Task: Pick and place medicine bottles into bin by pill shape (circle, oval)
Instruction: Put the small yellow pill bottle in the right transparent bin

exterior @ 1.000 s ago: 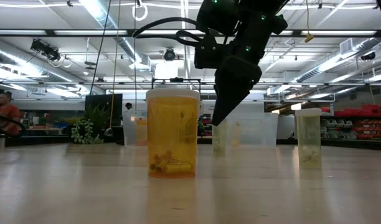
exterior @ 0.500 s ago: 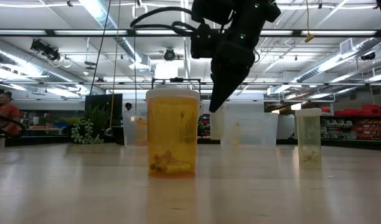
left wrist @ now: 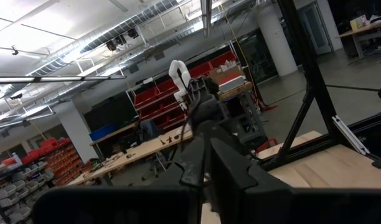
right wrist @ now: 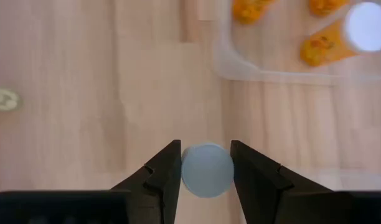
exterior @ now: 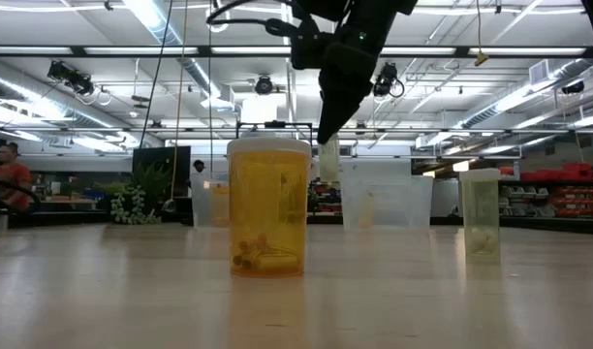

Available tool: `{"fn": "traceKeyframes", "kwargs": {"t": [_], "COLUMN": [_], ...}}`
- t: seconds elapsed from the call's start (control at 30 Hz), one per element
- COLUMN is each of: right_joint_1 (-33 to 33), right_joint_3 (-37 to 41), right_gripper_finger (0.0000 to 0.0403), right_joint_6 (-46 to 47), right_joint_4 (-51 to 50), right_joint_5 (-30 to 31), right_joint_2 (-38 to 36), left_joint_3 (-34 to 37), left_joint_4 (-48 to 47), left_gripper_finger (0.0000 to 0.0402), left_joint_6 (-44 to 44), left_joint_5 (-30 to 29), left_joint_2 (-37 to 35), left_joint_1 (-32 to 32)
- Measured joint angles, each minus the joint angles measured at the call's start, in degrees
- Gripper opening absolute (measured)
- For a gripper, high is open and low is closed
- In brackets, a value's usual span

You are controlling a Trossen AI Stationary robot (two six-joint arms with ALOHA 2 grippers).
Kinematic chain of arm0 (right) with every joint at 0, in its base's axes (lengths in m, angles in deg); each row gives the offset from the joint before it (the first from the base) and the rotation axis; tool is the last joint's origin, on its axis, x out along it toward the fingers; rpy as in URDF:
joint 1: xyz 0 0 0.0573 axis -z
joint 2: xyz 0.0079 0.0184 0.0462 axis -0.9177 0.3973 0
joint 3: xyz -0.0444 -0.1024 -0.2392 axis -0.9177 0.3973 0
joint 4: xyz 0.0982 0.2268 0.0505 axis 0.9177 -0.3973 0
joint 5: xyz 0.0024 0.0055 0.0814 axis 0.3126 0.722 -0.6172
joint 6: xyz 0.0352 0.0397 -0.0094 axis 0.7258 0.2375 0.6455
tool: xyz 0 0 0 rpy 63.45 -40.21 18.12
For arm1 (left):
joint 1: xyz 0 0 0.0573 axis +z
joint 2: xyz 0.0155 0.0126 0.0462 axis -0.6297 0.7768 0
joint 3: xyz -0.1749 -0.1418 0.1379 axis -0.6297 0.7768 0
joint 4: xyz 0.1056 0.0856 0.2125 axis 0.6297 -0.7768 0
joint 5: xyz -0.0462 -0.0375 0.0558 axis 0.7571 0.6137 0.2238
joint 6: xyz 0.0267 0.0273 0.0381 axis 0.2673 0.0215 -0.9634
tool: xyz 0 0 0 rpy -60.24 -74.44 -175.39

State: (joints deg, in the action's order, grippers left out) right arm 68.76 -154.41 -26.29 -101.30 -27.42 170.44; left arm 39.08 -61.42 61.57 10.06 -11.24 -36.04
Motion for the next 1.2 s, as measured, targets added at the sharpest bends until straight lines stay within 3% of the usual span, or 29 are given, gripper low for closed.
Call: {"fn": "traceKeyframes", "kwargs": {"t": [0.53,1.2], "right_joint_1": [12.52,22.14], "right_joint_3": [-0.75,-0.31], "right_gripper_finger": [0.0141,0.0141], "right_joint_6": [-1.55,-1.35], "right_joint_4": [-1.01,-2.0], "right_joint_5": [0.01,-0.4], "right_joint_2": [-1.28,-6.75], "left_joint_3": [-0.02,-0.02], "left_joint_4": [-0.38,-0.63], "left_gripper_finger": [0.0035,0.0033], "left_joint_6": [-0.52,-0.48], "left_joint_5": [-0.02,-0.02], "left_joint_2": [0.0,0.0], "left_joint_1": [0.06,0.06]}}
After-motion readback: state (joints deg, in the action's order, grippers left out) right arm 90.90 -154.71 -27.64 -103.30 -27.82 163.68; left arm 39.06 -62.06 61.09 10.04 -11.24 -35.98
